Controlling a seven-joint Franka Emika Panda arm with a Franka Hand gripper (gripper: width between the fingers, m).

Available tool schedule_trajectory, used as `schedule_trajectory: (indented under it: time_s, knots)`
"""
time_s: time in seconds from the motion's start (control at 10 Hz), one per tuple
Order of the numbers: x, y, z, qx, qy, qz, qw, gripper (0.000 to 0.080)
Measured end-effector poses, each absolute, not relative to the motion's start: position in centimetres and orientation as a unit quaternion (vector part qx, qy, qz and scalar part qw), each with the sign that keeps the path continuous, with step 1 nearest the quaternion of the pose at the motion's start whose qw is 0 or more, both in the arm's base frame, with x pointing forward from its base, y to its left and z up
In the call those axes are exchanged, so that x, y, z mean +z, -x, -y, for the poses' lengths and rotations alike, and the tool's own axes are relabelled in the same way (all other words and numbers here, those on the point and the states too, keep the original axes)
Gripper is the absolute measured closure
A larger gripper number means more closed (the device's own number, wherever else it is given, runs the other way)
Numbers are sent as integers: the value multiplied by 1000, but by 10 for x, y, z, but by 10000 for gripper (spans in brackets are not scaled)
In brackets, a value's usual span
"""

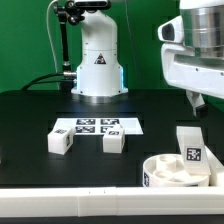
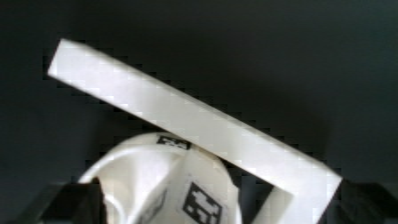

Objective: Assemble stool

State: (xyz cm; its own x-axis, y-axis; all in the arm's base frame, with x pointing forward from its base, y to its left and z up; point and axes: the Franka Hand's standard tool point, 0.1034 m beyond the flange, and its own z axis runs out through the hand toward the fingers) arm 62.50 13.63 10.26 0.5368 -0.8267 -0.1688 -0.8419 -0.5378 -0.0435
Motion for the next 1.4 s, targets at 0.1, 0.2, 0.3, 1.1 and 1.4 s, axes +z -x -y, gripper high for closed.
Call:
schedule_trajectory:
  time_s: [0.1, 0.2, 0.3, 1.1, 1.4]
  knots:
    - [104, -626, -135, 56, 908, -411, 57, 150]
    - [105, -624, -134, 59, 928, -365, 51, 150]
    - [106, -626, -135, 55, 941, -331, 52, 150]
    - [104, -627, -128, 31, 996, 59, 52, 150]
    - [103, -627, -126, 27, 988, 144, 55, 150]
